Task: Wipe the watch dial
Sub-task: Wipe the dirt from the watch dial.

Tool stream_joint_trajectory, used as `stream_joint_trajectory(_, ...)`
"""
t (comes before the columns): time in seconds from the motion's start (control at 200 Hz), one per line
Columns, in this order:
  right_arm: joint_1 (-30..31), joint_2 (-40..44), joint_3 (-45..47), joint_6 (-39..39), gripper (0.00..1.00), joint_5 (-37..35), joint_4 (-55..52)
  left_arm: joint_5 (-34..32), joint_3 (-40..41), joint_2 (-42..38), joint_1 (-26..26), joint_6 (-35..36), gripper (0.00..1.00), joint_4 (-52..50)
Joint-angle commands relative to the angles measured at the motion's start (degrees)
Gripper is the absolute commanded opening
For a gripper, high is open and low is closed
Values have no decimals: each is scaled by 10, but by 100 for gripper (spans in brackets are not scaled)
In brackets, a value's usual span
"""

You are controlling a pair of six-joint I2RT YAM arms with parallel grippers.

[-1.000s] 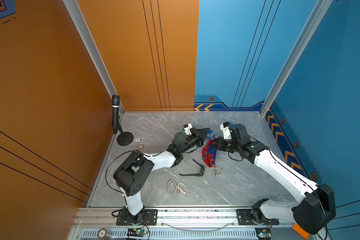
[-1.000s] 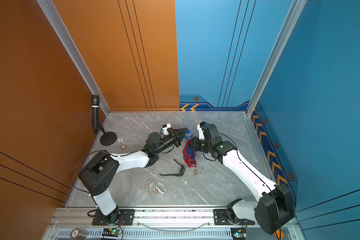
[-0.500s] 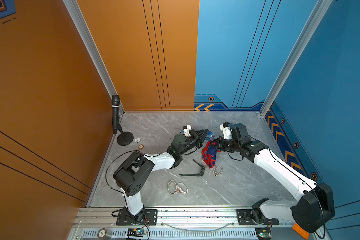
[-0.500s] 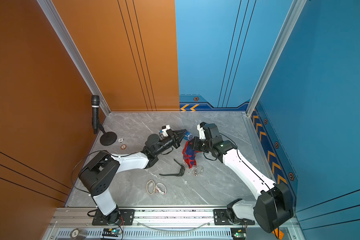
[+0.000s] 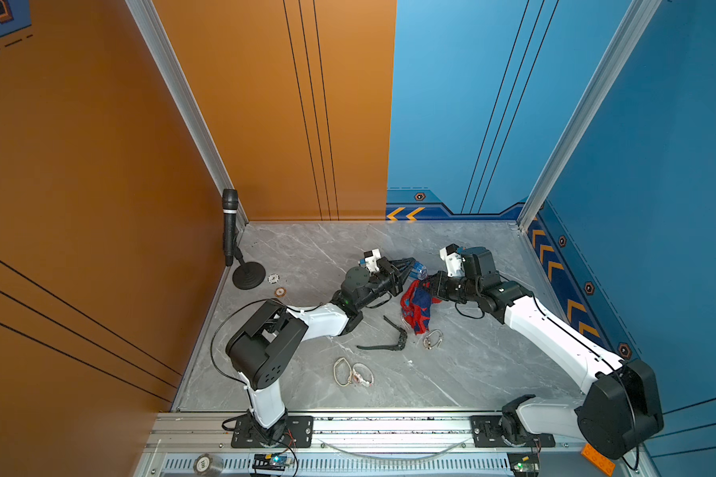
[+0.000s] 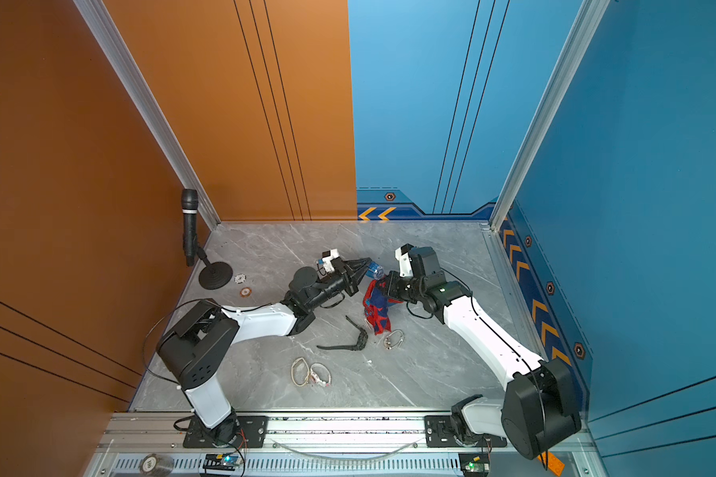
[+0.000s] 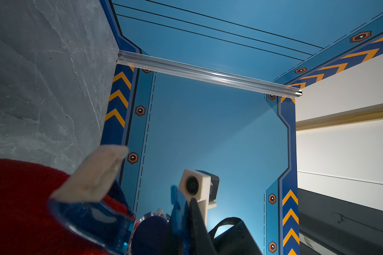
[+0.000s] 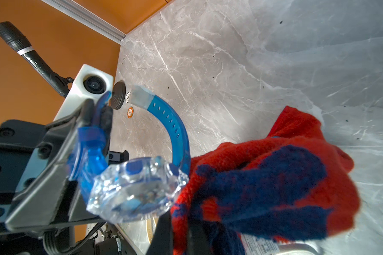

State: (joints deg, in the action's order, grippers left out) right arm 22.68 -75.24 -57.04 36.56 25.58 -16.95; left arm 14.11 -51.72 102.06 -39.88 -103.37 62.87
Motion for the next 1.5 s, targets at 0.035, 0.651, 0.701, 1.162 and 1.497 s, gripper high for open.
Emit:
stream_joint_trajectory(0.035, 10, 33, -48, 11, 0, 7, 41, 31, 7, 14, -14, 2, 0, -5)
stream_joint_trajectory(0.651, 18, 22, -55, 2, 0, -10, 35, 31, -2, 20, -19, -1, 0, -4)
stream_joint_trajectory(0.701, 17, 20, -52, -1, 0, -14, 36, 31, -4, 20, -20, -1, 0, -4)
stream_joint_trajectory(1.162, 1, 4, -40, 10, 0, 7, 52, 29, -5, 19, -20, -3, 0, -5)
stream_joint_trajectory(1.497, -7, -24, -20, 9, 0, 6, 63, 31, -5, 19, -19, -5, 0, -4)
